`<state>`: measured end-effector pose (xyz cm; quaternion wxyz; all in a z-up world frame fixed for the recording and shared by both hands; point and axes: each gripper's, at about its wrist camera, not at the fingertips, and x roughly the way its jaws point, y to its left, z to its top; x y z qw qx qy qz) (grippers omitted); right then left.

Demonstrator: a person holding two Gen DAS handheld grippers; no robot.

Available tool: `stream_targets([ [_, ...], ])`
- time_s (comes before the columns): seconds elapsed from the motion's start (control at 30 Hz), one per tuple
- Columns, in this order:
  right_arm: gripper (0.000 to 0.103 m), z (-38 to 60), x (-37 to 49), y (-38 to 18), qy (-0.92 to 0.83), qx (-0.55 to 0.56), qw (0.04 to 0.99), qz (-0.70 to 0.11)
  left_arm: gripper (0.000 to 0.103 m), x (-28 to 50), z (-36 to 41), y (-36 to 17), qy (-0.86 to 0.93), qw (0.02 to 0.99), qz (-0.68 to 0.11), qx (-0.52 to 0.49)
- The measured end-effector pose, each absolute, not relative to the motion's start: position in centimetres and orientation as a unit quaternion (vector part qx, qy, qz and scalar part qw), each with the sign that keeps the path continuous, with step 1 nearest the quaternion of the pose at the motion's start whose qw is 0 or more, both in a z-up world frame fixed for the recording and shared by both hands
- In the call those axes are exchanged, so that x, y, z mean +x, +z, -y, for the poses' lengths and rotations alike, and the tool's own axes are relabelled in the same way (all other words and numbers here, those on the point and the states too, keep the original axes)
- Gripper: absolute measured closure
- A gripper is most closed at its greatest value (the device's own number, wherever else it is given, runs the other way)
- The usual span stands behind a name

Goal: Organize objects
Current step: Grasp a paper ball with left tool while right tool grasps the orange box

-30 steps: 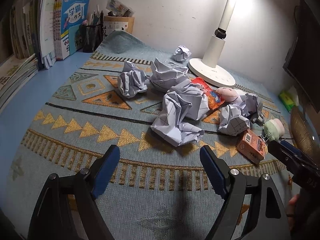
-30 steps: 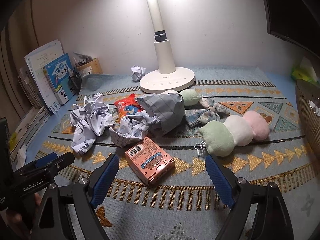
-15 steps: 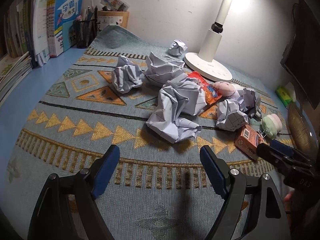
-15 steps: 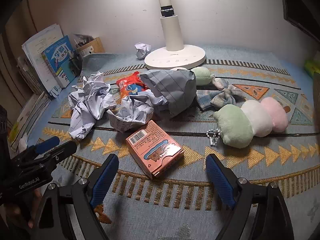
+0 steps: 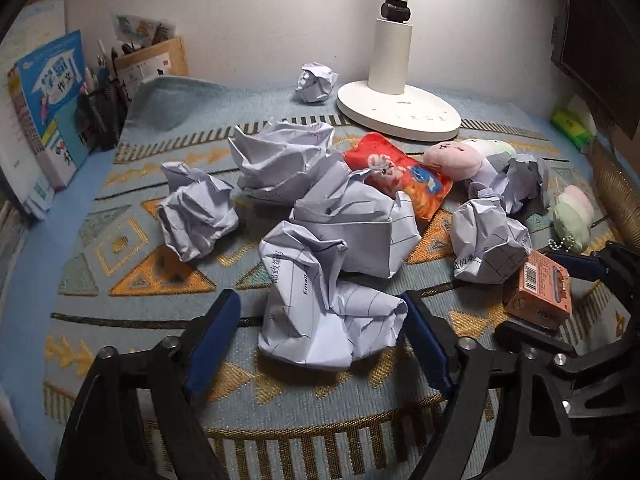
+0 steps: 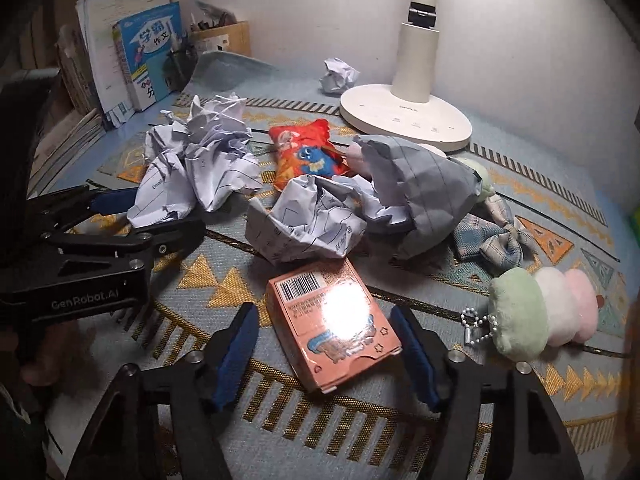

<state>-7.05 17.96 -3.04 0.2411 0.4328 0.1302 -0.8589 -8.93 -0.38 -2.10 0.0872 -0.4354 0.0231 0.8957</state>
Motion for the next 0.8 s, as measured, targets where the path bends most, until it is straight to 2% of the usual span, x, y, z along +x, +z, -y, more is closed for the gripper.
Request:
stream_targets([
  [0.03,0.054,-18.0,-6.8,-3.0,-0.86,0.43,0.243,-0.128,0.034,-8.8,0.5,-2.1,0.897,0.087,-0.019,-0.433],
  [0.07,0.056,-18.1,-6.7,-2.9,-0.86,0.43,0.244,-0.126,0.036,-8.8,0.5,-2.1,0.897,0.085,-0.017,-0.433],
  [0.13,0.059,-18.2,-6.3,-2.8,-0.862,0.43,0.241,-0.119,0.048,-8.5,0.5,-2.0,0.9,0.084,-0.015,-0.428],
  [0.2,0.059,-18.7,-5.7,-2.7,-0.859,0.439,0.243,-0.099,0.054,-8.1,0.8,-1.9,0.9,0.09,-0.003,-0.426],
  [0.37,0.059,-21.7,-3.4,-2.0,-0.852,0.473,0.221,-0.019,0.057,-5.0,0.2,-1.4,0.898,0.115,0.031,-0.424],
  [0.57,0.059,-22.9,-1.5,-2.0,-0.854,0.481,0.196,-0.033,0.057,-0.6,-3.9,-1.5,0.892,0.173,0.019,-0.417],
  [0.63,0.055,-23.1,-1.2,-2.3,-0.853,0.481,0.198,-0.027,0.057,-0.1,-4.6,-1.3,0.899,0.167,-0.001,-0.406],
  [0.67,0.045,-23.0,-1.2,-2.4,-0.851,0.484,0.205,-0.025,0.057,0.1,-4.7,-1.3,0.9,0.17,-0.004,-0.401],
  [0.7,0.041,-22.7,-1.1,-2.3,-0.847,0.486,0.215,-0.024,0.057,0.1,-4.7,-1.4,0.9,0.172,-0.008,-0.4],
  [0.8,0.041,-22.8,-1.3,-2.4,-0.847,0.487,0.213,-0.02,0.057,0.4,-5.0,-1.6,0.902,0.169,-0.025,-0.397],
])
